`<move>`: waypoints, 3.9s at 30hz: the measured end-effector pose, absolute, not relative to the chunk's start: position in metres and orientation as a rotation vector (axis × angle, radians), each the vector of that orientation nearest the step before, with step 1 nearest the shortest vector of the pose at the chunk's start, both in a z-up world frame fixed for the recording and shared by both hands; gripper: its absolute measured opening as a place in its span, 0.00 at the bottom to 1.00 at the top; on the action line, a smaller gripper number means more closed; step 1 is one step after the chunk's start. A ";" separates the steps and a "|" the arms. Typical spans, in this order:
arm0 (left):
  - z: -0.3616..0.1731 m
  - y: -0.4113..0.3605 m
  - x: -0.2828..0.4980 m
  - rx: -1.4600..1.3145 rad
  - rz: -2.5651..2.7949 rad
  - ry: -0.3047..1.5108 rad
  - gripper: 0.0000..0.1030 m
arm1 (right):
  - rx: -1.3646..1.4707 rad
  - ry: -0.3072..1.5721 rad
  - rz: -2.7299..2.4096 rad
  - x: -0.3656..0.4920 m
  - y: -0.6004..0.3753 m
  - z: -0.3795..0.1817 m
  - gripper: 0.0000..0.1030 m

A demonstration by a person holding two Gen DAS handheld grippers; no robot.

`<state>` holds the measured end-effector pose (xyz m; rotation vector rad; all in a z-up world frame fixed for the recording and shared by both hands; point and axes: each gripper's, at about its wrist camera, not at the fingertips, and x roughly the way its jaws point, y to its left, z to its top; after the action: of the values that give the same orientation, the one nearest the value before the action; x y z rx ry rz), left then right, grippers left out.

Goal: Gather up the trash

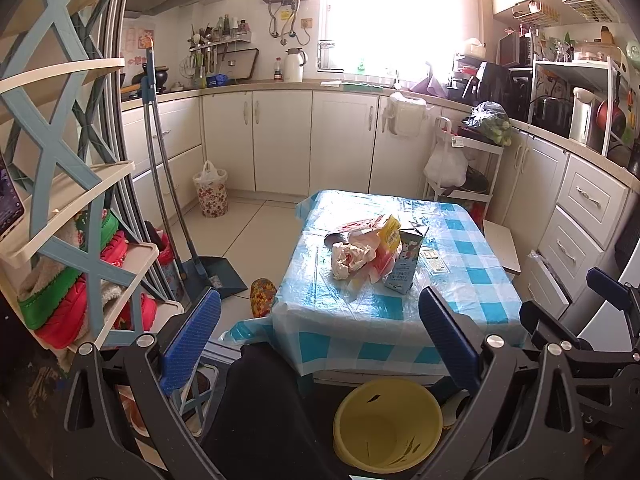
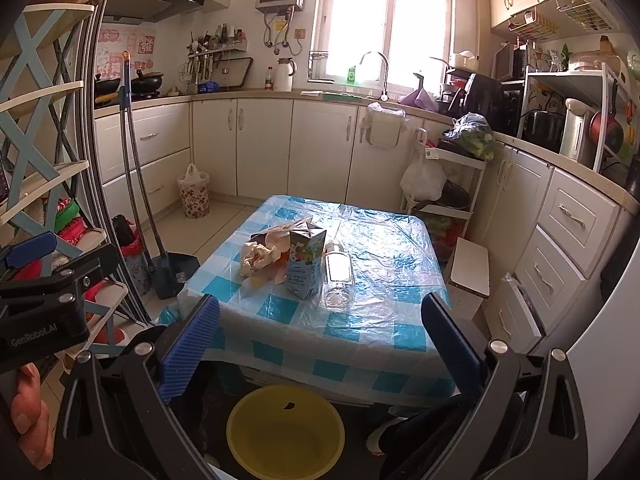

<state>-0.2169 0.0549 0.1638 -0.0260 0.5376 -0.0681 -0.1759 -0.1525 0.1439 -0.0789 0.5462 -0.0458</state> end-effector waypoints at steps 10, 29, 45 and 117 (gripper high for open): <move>0.165 0.055 -0.218 -0.023 -0.066 0.535 0.93 | -0.076 0.546 -0.036 -0.180 -0.151 0.144 0.94; 0.171 0.050 -0.227 -0.021 -0.063 0.521 0.93 | -0.061 0.531 -0.029 -0.187 -0.153 0.152 0.94; 0.171 0.049 -0.227 -0.020 -0.062 0.521 0.93 | -0.054 0.527 -0.021 -0.190 -0.153 0.155 0.94; -0.043 0.014 0.141 -0.326 -0.212 1.043 0.26 | -0.066 0.714 0.483 0.084 -0.182 0.039 0.59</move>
<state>0.1412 0.0140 -0.0434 -0.3257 1.0427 -0.2118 0.0844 -0.1821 0.0393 -0.0655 0.7139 0.4830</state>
